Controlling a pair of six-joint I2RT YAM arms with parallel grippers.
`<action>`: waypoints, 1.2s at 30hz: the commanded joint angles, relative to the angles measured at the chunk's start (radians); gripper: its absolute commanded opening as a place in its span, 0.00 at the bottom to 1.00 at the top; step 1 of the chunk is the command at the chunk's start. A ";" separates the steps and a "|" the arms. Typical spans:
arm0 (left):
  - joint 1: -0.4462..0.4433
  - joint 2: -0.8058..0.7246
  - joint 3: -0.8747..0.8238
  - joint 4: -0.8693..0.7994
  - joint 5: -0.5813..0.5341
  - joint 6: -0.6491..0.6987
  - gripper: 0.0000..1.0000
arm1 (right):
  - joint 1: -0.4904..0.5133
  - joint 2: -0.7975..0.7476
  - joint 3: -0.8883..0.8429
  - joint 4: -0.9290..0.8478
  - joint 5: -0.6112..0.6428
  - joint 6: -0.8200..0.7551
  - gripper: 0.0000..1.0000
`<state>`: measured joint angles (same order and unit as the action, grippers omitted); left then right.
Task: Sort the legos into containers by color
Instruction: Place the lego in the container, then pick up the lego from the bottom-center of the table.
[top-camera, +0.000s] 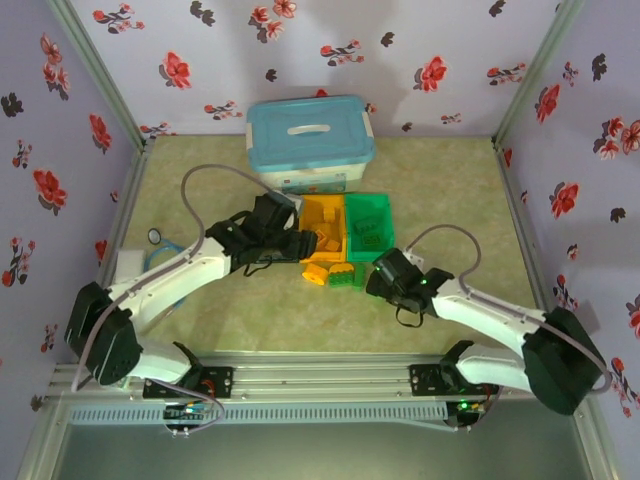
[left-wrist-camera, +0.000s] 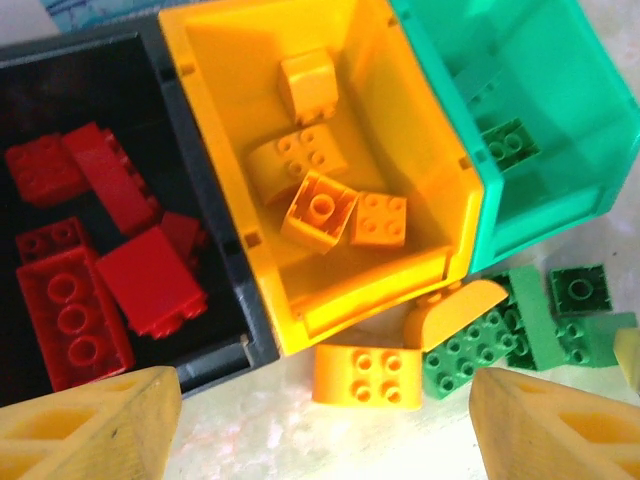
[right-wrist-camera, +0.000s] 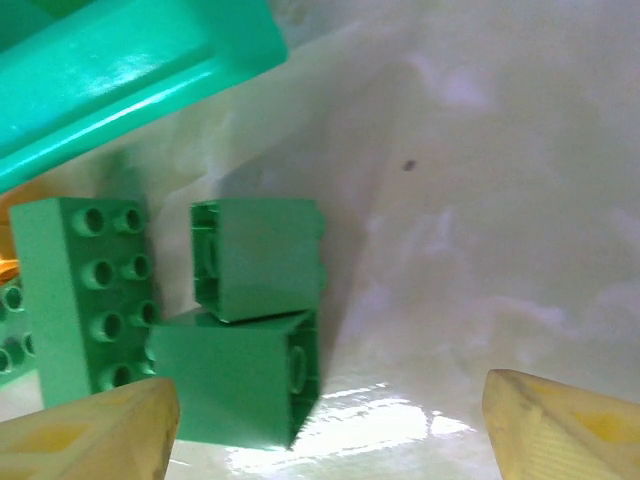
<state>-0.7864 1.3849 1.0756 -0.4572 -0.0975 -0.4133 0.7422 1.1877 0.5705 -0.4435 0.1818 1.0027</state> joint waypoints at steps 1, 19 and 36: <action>0.000 -0.042 -0.063 0.022 -0.029 -0.031 0.76 | 0.022 0.057 0.045 0.038 -0.005 -0.007 0.78; 0.027 -0.117 -0.252 0.088 -0.036 -0.057 0.71 | 0.047 0.161 0.082 -0.020 0.037 0.040 0.35; -0.005 -0.267 -0.527 0.285 0.045 -0.171 0.72 | -0.053 0.110 0.440 -0.252 0.122 -0.175 0.26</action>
<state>-0.7773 1.1641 0.5911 -0.2531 -0.0750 -0.5308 0.7258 1.2465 0.9463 -0.6392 0.2810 0.9138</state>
